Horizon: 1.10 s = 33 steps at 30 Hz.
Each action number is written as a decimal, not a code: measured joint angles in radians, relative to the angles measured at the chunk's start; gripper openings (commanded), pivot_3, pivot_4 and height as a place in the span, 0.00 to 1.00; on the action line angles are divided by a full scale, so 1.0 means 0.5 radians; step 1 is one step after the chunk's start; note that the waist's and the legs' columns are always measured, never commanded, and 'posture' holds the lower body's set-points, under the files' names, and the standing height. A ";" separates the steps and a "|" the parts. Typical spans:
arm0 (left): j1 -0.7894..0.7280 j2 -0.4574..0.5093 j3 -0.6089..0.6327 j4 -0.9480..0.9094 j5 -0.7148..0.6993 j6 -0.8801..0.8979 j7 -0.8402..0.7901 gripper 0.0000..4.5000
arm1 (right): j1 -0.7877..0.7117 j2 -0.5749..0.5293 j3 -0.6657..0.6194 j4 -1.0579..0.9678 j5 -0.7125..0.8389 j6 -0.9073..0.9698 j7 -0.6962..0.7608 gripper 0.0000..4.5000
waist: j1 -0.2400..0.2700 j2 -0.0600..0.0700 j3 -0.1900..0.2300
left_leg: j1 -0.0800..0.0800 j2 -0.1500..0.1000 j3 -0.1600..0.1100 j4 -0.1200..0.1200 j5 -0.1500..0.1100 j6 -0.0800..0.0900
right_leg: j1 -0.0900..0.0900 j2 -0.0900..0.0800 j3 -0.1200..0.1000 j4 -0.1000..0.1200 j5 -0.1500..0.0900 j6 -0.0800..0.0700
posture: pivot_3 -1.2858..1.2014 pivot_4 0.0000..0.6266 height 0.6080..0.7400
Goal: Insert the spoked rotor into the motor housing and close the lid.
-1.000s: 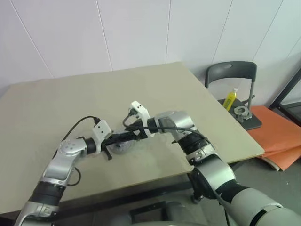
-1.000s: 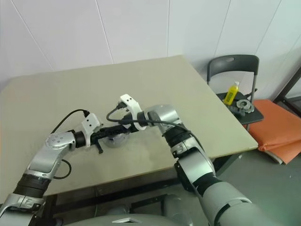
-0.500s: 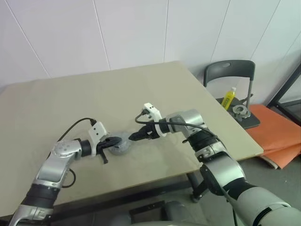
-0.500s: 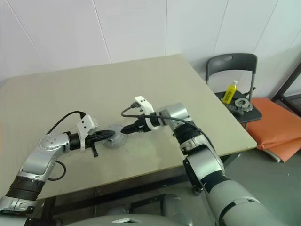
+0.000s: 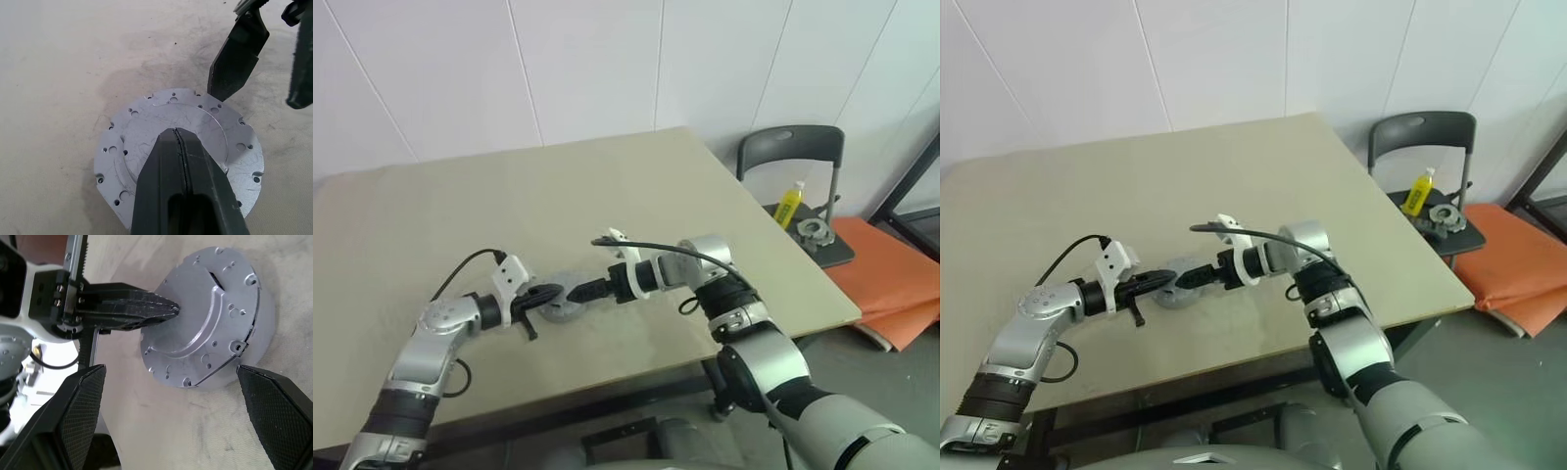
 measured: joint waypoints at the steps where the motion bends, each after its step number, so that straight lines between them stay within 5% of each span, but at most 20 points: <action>1: 0.001 0.000 0.003 0.000 0.000 0.000 0.001 0.00 | 0.000 0.016 -0.030 0.014 0.001 0.002 -0.040 1.00 | 0.000 0.000 0.000 | 0.000 0.000 0.000 0.000 0.000 0.000 | 0.000 0.000 0.000 0.000 0.000 0.000 | 0.52 0.00 1.00; 13: 0.007 -0.001 0.007 -0.008 -0.001 0.007 0.000 0.00 | -0.060 0.165 -0.209 0.237 0.005 -0.039 -0.341 1.00 | -0.007 0.000 0.000 | 0.000 0.002 0.000 -0.001 0.000 0.000 | -0.001 0.001 0.000 0.000 0.000 0.000 | 0.52 0.00 1.00; 31: -0.033 -0.006 0.006 0.019 -0.001 0.006 -0.001 0.00 | -0.258 0.224 -0.840 0.723 0.160 0.095 -0.657 1.00 | -0.017 -0.001 0.001 | -0.008 0.003 0.002 -0.005 0.000 0.001 | -0.009 0.006 0.000 0.001 -0.001 -0.002 | 0.52 0.00 1.00; 33: -0.033 -0.006 0.007 0.019 0.000 0.005 -0.001 0.00 | -0.259 0.224 -0.853 0.741 0.160 0.082 -0.663 0.88 | -0.018 -0.001 0.001 | -0.008 0.003 0.003 -0.005 0.000 0.001 | -0.010 0.006 0.000 0.001 -0.001 -0.002 | 0.52 0.00 1.00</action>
